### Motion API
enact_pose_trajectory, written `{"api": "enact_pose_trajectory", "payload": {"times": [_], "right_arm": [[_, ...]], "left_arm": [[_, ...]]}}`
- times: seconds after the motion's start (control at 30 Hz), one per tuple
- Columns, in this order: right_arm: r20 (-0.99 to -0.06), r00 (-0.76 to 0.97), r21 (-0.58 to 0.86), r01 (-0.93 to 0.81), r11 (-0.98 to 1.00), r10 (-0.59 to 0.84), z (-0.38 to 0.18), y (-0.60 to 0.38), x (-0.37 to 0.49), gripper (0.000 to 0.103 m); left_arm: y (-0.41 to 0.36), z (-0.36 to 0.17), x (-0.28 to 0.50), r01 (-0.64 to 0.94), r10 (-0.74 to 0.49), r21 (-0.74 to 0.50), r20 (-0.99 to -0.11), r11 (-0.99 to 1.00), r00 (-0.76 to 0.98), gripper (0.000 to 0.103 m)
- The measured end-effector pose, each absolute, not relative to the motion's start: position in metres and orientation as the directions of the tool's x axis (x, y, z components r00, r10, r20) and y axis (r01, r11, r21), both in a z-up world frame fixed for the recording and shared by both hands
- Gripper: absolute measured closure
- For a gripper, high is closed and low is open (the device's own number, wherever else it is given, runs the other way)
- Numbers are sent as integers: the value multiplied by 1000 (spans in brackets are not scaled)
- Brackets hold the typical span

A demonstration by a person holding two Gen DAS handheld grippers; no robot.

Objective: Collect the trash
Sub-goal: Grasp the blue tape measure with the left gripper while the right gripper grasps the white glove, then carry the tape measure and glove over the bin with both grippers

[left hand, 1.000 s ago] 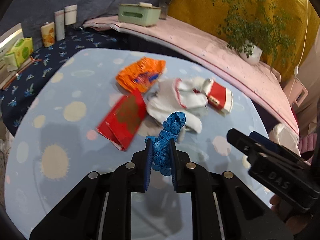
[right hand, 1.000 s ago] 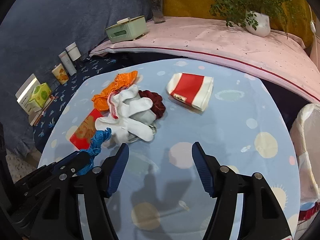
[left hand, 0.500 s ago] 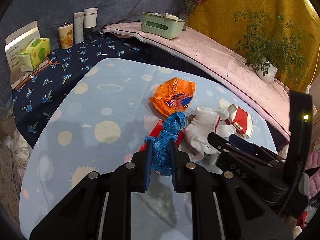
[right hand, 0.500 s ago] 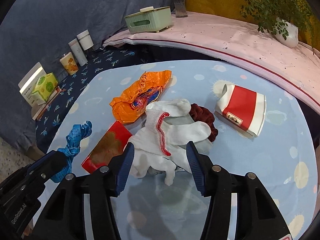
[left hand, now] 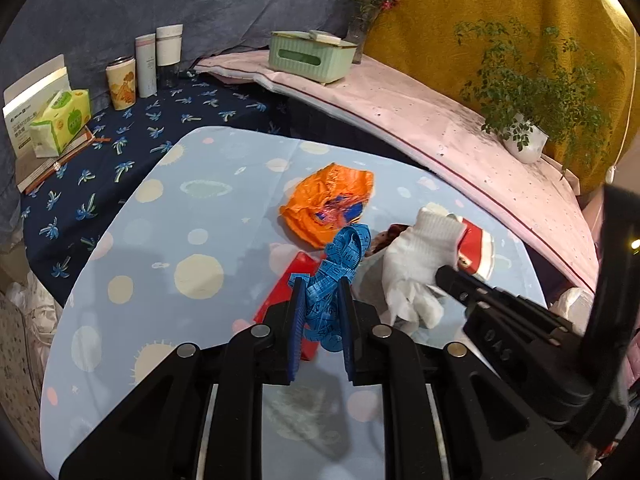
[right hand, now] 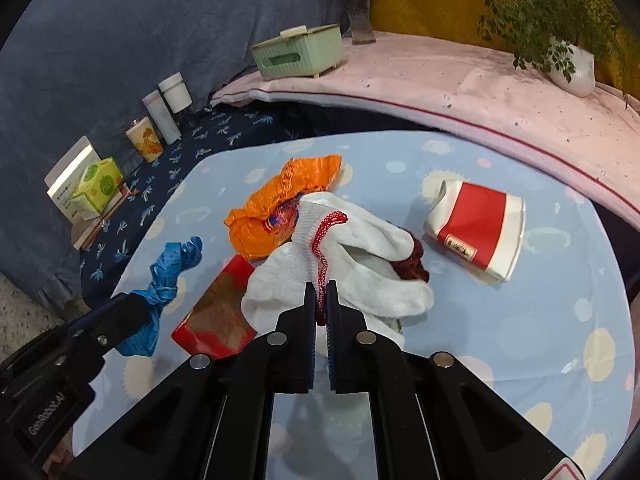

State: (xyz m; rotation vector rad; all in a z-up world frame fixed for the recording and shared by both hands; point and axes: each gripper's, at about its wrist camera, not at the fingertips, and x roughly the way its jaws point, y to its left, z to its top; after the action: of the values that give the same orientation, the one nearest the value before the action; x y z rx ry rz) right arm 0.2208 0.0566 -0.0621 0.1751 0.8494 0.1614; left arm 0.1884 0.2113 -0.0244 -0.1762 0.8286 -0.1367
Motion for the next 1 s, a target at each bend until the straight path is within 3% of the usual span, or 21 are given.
{"api": "enact_pose_trajectory", "payload": {"times": [0.5,1.0], "right_arm": [[-587,803,264,64,962,108,35,-67,160,98],[-556,823,274,319,907,-121,48,-232,71,98]], "left_arm": [[107,37,158,231,-307,-202,-656,952,689,87],[-51,53,120,482,-477,-187,-647,856,595,87]]}}
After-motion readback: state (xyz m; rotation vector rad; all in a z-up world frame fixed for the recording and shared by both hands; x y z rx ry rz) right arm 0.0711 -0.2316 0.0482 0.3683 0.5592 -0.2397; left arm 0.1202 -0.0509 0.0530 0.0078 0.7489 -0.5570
